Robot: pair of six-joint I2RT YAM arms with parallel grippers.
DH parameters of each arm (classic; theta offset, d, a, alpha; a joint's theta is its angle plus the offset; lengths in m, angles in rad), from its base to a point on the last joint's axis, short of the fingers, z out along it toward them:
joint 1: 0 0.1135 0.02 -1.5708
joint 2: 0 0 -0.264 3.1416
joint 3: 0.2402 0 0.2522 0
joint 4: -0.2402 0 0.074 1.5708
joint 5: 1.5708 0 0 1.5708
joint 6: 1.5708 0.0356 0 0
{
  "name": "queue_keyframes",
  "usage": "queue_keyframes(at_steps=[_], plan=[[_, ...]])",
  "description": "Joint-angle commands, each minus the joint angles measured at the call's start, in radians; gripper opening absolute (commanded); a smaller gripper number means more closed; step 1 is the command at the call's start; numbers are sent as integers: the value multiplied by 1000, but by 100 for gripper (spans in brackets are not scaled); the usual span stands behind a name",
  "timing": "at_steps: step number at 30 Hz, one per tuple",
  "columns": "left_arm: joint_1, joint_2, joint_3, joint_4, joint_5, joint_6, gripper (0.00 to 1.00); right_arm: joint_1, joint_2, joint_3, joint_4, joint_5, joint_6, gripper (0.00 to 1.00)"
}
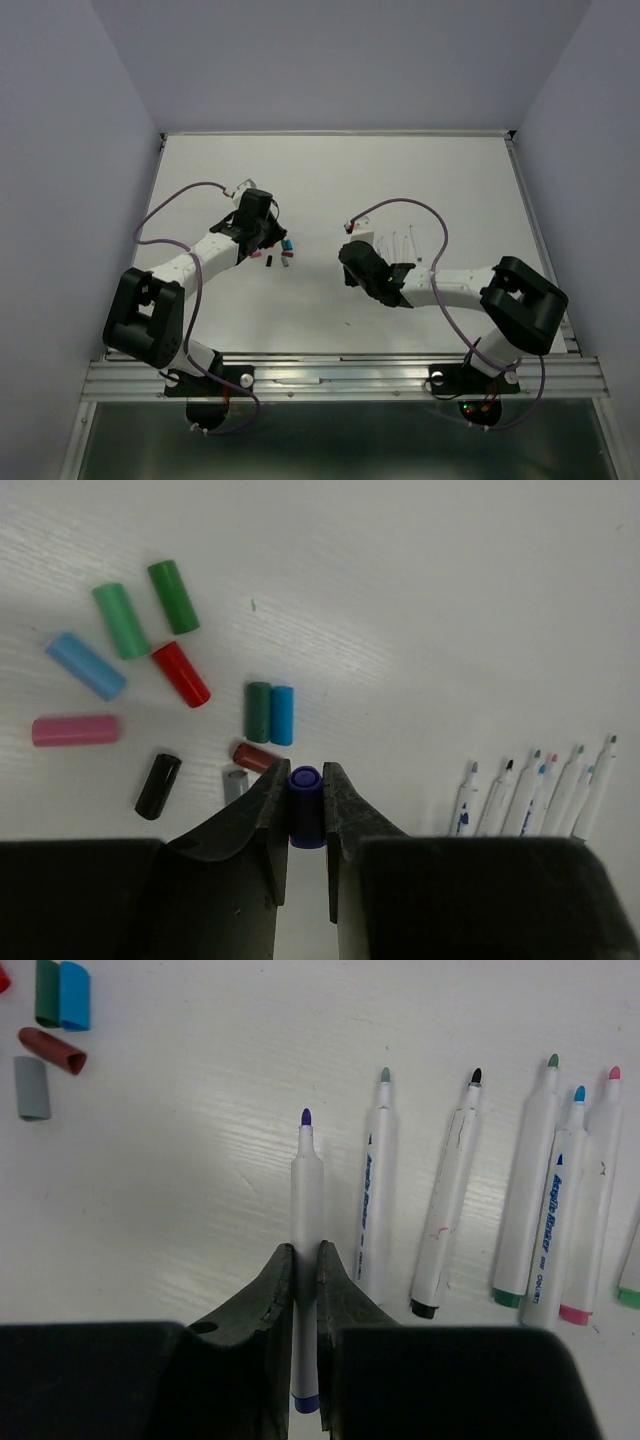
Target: Open the pen caps
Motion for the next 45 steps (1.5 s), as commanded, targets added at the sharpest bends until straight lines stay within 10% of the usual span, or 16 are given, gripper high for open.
queue_keyframes(at_steps=[1,15,26,41,45], plan=[[-18,-59,-37,-39,-51,22,7,-22,70,72,76,42,-44,1],[-24,44,-52,-52,-83,24,15,-31,122,106,64,68,-19,31],[-24,75,-40,-59,-83,10,18,-31,-24,106,47,28,-42,100],[-26,27,-24,-82,-89,8,41,-31,-219,42,44,159,-40,100],[-27,-91,3,-88,-132,45,79,-31,-243,16,27,290,7,100]])
